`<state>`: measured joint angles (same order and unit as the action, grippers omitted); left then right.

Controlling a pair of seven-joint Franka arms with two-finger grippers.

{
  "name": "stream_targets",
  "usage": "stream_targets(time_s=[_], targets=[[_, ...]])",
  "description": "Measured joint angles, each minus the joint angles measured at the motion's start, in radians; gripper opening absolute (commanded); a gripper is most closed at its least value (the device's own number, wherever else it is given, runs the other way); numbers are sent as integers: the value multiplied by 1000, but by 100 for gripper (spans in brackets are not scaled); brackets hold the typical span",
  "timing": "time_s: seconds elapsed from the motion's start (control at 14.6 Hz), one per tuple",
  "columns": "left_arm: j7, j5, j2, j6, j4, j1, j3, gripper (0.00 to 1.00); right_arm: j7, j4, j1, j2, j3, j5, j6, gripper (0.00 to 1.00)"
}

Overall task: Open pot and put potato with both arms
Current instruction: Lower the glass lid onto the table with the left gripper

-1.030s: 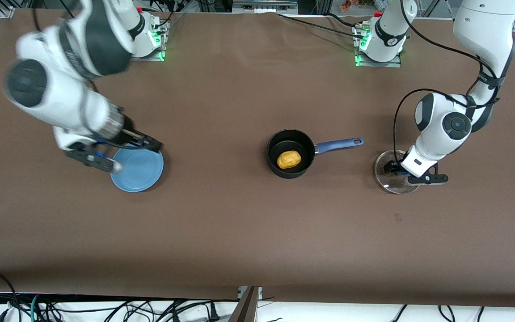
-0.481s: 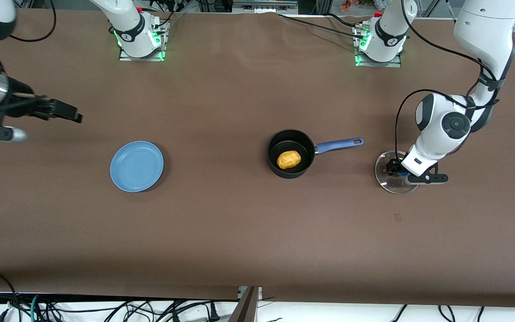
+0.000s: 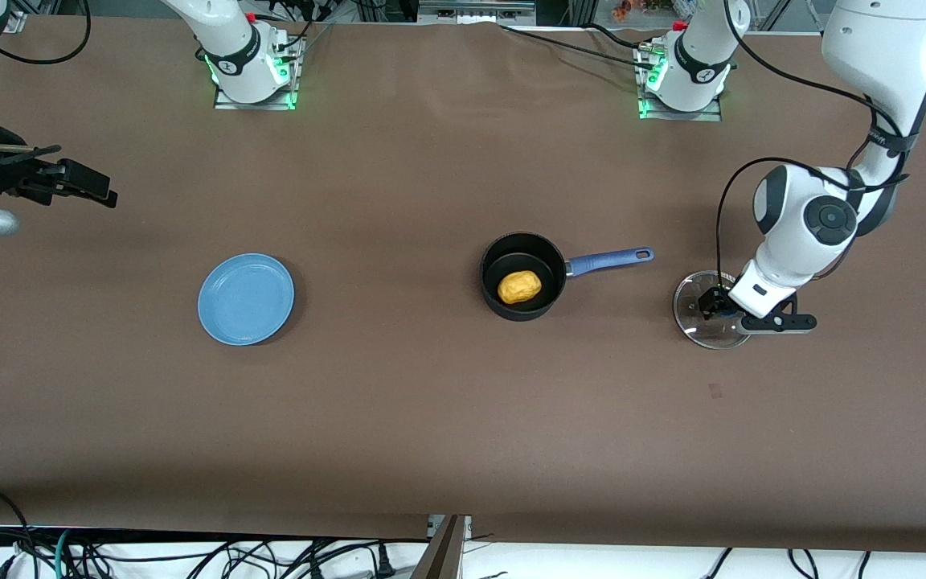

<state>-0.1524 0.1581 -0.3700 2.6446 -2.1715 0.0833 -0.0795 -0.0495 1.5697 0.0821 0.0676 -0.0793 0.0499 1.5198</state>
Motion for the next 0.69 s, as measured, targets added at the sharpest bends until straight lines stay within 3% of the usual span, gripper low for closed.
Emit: stream_targets(time_s=[0.34, 0.69], targets=[[-2, -7, 78, -216, 85, 0, -38, 100, 0, -30, 3, 25, 2, -1, 8, 100], [-2, -69, 120, -553, 298, 0, -90, 100, 0, -58, 3, 31, 3, -30, 9, 100]])
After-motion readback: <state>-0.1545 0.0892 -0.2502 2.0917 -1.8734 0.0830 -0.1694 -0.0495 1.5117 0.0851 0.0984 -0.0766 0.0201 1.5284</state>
